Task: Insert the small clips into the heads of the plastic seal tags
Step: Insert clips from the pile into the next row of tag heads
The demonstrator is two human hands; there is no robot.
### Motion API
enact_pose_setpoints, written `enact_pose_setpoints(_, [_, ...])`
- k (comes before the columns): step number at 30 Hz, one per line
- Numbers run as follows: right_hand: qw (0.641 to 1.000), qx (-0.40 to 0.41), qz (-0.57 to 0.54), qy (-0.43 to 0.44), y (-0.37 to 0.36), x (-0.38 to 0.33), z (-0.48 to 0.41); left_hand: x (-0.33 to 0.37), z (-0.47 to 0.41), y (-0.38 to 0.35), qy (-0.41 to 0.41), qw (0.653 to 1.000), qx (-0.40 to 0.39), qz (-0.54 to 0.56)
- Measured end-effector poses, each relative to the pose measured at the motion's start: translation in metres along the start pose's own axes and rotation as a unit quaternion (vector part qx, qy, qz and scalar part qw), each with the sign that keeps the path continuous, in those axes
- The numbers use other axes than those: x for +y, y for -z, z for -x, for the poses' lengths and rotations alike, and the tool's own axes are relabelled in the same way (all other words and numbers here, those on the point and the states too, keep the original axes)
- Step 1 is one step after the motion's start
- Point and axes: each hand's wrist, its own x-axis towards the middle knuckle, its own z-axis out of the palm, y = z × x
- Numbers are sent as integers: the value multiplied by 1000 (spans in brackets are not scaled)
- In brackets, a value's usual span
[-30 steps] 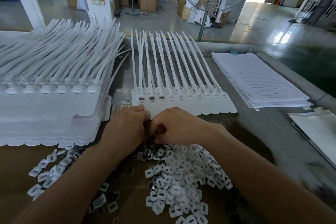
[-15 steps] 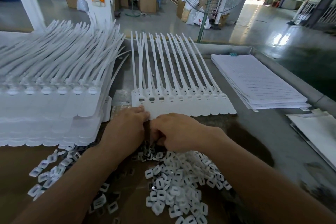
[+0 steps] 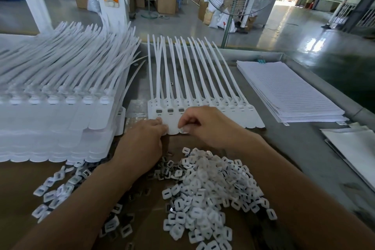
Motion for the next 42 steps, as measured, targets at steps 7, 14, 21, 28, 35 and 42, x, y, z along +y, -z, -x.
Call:
enact_pose_setpoints(7, [988, 126, 21, -86, 13, 30, -35, -1, -2, -1, 0, 1000, -2, 19])
enact_pose_setpoints(14, [983, 127, 37, -131, 4, 48, -57, 1, 0, 2, 1, 1000, -3, 16])
enact_pose_setpoints(21, [980, 132, 52, -137, 1, 52, -63, 4, 1, 6, -2, 1000, -2, 19])
enact_pose_setpoints(28, [980, 129, 50, -142, -1, 51, -65, 4, 1, 5, 6, 1000, -2, 16])
enact_pose_setpoints(35, [974, 167, 39, -150, -1, 51, -64, 4, 0, 5, 6, 1000, -3, 11])
enact_pose_setpoints(42, [974, 166, 28, -154, 1, 49, -65, 4, 0, 4, -1, 1000, 3, 12])
